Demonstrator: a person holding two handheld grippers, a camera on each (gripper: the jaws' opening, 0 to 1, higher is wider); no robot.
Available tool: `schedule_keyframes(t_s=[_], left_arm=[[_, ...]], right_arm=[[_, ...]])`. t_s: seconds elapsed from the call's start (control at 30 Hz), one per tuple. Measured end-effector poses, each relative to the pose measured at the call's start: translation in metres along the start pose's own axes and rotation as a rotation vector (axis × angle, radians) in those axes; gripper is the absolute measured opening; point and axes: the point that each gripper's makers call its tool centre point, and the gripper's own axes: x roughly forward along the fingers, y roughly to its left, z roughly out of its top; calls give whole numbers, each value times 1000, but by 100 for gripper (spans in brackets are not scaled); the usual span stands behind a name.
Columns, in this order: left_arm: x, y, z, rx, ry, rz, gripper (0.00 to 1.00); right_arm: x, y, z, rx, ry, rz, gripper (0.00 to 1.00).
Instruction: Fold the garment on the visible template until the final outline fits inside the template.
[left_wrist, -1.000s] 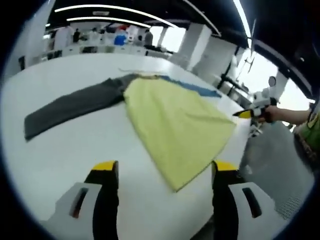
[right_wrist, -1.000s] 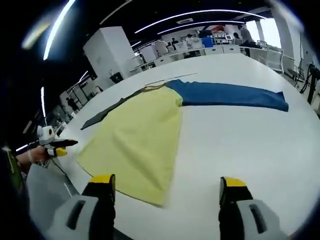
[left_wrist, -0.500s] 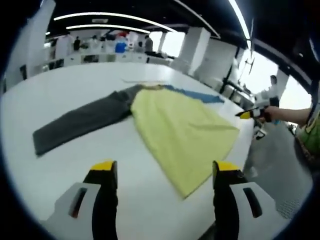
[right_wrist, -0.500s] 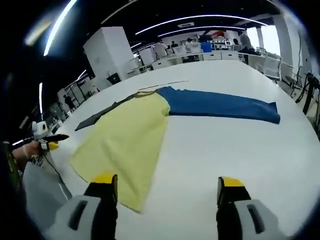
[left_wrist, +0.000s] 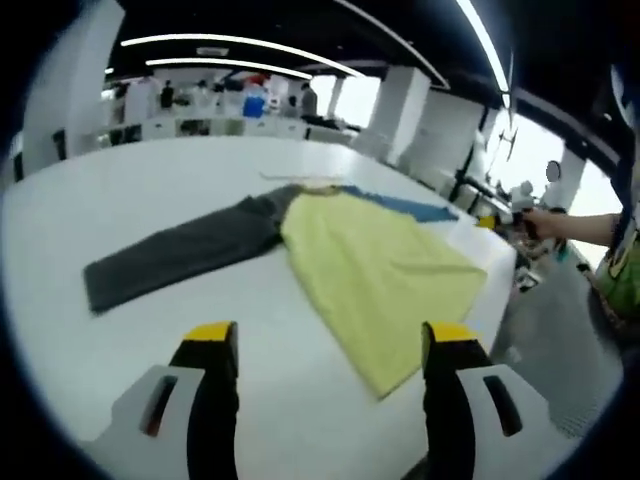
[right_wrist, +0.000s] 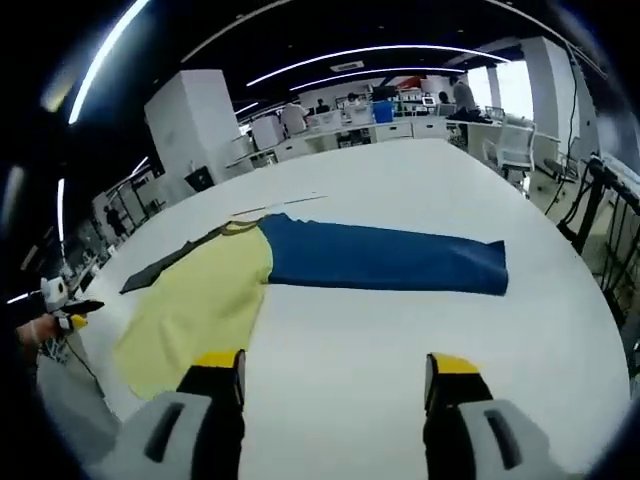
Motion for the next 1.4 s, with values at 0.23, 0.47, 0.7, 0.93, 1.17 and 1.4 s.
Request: schedule_keyframes(t_s=[0.23,0.47,0.7,0.93,1.17,1.4], left_arm=[[-7,-2,-4,-13,-4,19,69],[-13,0,-7,-28,-1,51,67],[-22,3,-12,-44,12,88,66],[-28,3,-18,-53,33,112,65],[-33,3,-13,-58,19,134,63],[-34,-3,-17,-70,16,146,61]], right_arm=[[4,-42,27,58,-50,-63,60],[11,-87,34,149,-83,-163,48],[24,-121,32,164,-60,-209,37],[35,-134,22,157,-25,-279,27],[51,-152,24,178,-25,-325,19],[52,-156,15,173,4,-338,15]])
